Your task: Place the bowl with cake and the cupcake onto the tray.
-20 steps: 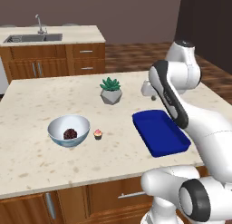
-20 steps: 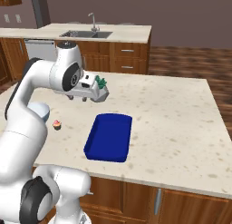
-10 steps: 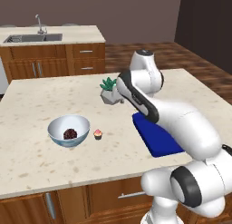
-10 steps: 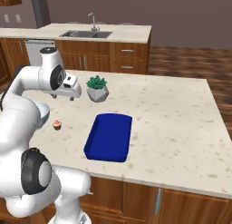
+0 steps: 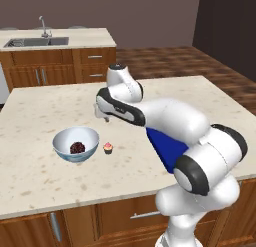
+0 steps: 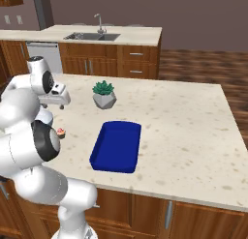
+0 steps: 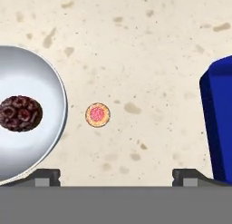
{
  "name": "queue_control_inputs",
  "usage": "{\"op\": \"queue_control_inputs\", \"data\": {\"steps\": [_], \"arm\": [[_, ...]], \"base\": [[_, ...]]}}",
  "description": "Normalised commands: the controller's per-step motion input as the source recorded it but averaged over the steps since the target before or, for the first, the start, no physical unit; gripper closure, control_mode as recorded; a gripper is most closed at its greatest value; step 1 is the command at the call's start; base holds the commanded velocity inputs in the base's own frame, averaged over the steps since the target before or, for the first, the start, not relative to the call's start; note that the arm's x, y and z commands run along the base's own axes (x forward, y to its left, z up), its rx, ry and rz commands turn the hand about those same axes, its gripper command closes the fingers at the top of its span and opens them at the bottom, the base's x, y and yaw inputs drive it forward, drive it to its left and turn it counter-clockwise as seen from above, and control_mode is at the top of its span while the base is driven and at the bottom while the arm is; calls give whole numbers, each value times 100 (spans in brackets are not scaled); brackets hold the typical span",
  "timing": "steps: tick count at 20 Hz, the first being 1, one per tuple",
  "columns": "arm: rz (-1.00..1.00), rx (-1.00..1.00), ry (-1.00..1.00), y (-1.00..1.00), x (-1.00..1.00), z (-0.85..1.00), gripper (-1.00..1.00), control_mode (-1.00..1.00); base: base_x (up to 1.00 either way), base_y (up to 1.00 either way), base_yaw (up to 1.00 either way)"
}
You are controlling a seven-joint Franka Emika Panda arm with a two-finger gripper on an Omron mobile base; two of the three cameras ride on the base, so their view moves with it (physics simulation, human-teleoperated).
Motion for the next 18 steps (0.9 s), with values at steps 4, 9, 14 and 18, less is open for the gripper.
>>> {"op": "queue_control_inputs", "data": {"steps": [4,9,14,18], "arm": [[3,-6,23,64,42,-39,-100,-100],[4,-3,15,54,53,-47,-100,-100],[1,0,-4,17,53,-25,-100,-100],[-1,0,-3,35,34,-39,-100,-100]], "base": [[0,0,0],[0,0,0],[0,0,0],[0,0,0]]}}
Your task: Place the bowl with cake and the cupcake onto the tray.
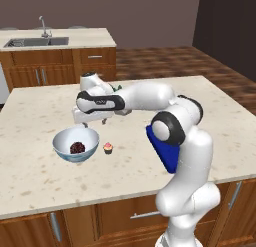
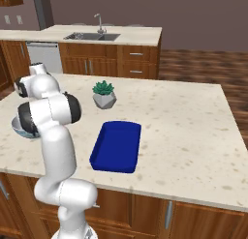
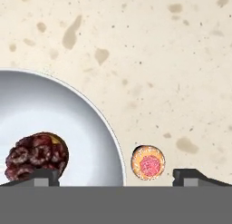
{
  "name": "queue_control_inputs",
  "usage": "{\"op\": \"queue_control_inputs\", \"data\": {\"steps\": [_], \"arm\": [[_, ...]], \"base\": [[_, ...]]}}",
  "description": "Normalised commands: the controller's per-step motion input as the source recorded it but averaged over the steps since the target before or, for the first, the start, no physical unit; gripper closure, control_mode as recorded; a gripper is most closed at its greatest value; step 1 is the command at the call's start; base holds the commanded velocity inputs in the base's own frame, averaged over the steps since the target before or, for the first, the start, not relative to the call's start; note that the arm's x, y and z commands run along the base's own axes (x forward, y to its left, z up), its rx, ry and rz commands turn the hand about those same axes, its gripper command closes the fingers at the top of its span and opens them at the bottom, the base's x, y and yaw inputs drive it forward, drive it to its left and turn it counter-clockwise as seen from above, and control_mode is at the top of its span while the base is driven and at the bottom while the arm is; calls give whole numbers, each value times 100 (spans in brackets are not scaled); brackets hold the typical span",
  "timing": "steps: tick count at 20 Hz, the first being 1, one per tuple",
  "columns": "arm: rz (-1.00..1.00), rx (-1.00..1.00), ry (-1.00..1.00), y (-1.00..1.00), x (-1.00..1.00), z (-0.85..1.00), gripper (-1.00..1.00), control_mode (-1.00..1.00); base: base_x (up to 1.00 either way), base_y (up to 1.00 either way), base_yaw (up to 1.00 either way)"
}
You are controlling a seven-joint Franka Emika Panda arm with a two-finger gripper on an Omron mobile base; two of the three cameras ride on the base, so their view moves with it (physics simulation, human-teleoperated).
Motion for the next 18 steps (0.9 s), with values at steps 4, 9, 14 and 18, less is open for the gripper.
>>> {"op": "queue_control_inputs", "data": {"steps": [4,9,14,18], "arm": [[0,3,0,20,25,-41,-100,-100],[0,1,0,0,2,-44,-100,-100],[0,2,0,-18,0,-42,-100,-100],[0,4,0,-29,2,-37,-100,-100]], "base": [[0,0,0],[0,0,0],[0,0,0],[0,0,0]]}}
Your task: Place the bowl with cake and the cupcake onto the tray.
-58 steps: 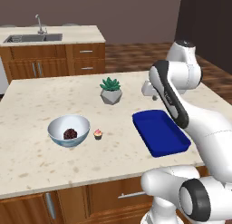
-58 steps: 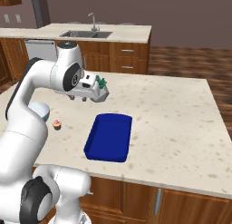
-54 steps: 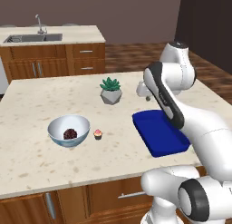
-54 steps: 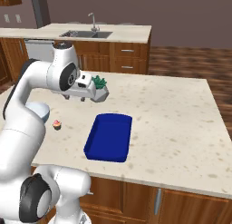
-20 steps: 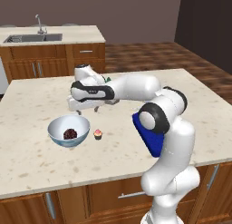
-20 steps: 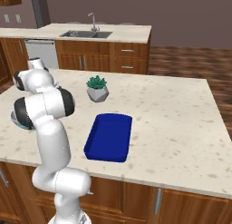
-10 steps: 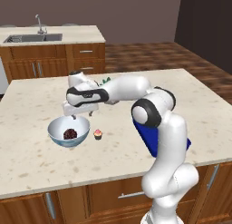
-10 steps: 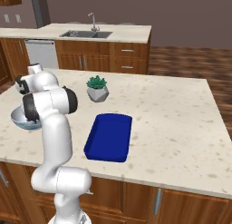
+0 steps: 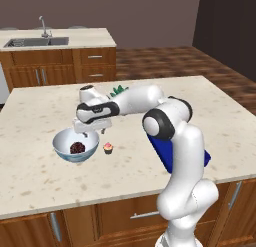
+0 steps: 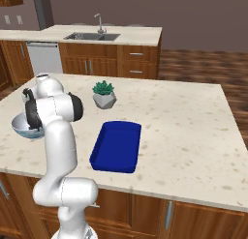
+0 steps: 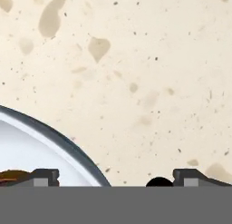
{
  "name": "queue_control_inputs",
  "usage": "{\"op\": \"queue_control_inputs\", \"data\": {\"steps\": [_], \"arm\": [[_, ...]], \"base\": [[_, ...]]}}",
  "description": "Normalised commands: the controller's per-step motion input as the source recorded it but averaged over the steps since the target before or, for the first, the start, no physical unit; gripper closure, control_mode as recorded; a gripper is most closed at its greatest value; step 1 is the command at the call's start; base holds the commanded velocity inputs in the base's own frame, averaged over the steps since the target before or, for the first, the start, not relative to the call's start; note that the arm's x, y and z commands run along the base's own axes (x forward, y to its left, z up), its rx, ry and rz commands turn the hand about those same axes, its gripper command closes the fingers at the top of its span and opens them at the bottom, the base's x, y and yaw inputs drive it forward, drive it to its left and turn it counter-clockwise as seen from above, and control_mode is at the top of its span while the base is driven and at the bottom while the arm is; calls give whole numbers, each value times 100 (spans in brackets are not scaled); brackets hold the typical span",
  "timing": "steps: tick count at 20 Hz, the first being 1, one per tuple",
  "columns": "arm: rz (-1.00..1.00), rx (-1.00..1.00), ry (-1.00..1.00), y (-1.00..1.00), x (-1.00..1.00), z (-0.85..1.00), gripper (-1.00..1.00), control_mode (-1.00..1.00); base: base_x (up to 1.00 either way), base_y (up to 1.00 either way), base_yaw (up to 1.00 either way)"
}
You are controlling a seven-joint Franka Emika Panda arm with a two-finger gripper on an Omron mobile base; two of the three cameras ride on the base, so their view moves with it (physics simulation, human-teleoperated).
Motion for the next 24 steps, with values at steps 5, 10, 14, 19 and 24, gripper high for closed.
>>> {"op": "queue_control_inputs", "data": {"steps": [5,10,14,19,24], "arm": [[0,4,0,10,9,-32,100,-100],[-1,0,0,3,-3,1,100,-100],[-5,0,0,-15,-1,52,100,-100],[-6,-1,0,-70,-1,79,100,-100],[-8,-2,0,-84,-12,45,100,-100]], "base": [[0,0,0],[0,0,0],[0,0,0],[0,0,0],[0,0,0]]}}
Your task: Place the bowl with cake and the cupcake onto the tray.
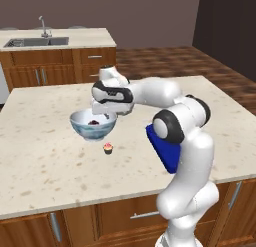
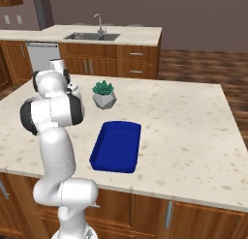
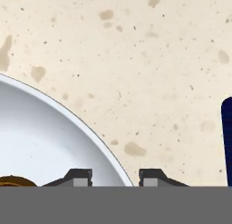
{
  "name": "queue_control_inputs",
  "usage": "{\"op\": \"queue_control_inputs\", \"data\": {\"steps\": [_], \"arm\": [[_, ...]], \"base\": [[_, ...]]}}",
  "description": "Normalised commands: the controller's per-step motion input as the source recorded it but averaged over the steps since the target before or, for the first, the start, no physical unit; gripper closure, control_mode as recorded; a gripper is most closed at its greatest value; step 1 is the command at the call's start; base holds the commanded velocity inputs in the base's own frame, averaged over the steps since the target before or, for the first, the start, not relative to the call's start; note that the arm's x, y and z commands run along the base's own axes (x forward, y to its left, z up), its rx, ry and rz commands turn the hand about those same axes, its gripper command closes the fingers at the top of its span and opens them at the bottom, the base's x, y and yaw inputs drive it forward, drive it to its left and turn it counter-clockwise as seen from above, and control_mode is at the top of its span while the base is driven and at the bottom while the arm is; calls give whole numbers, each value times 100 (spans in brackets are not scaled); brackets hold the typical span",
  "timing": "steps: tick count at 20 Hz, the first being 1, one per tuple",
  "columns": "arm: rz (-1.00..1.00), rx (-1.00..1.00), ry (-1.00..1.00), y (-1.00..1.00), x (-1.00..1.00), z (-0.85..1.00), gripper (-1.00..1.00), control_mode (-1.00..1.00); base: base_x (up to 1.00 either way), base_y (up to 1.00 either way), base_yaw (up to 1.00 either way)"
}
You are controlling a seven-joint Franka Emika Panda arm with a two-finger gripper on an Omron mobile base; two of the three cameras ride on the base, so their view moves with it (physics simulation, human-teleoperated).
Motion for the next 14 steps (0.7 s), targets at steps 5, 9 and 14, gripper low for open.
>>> {"op": "queue_control_inputs", "data": {"steps": [5,9,14], "arm": [[-13,-9,2,-86,-9,3,100,-100],[-7,-5,-9,-100,-2,-4,100,-100],[-5,-1,-15,-100,0,-13,100,-100]], "base": [[0,0,0],[0,0,0],[0,0,0]]}}
